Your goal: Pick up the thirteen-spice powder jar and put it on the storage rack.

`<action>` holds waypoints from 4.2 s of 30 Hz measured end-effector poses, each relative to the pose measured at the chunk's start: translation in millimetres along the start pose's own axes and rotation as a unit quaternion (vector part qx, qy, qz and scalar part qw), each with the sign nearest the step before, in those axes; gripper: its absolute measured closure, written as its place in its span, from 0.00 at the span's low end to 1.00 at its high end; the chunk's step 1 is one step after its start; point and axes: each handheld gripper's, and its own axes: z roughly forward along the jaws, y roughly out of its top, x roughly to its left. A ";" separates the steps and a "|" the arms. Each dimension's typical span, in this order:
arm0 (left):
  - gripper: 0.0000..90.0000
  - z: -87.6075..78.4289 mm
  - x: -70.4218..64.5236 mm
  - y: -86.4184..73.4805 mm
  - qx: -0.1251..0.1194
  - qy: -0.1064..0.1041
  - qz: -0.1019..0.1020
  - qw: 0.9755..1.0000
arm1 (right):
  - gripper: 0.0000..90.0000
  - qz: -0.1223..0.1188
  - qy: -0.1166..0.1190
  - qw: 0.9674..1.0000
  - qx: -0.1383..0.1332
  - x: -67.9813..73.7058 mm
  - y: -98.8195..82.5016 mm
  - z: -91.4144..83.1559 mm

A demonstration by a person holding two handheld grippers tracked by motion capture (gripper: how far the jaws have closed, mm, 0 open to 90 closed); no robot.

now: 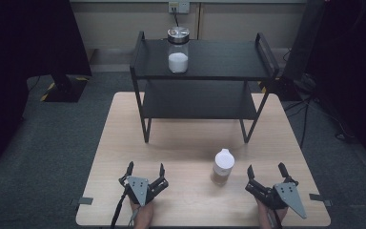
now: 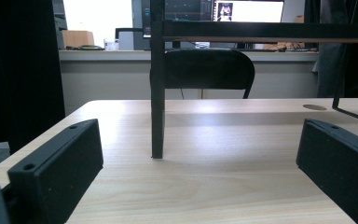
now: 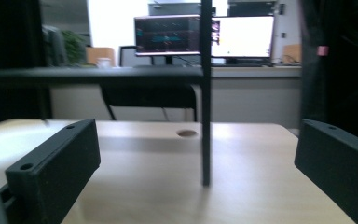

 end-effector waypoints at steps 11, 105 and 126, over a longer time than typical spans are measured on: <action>0.00 0.0 0.7 0.1 0.000 -0.002 0.000 1.000 | 0.00 -0.005 0.052 0.999 -0.005 28.5 34.7 13.6; 0.00 -0.1 3.3 0.1 0.000 -0.010 0.000 1.000 | 0.33 -0.021 0.091 0.994 0.056 61.7 -5.1 35.4; 0.00 -0.1 3.3 0.1 0.000 -0.010 0.000 1.000 | 0.33 -0.023 0.155 0.987 0.043 30.5 29.8 39.2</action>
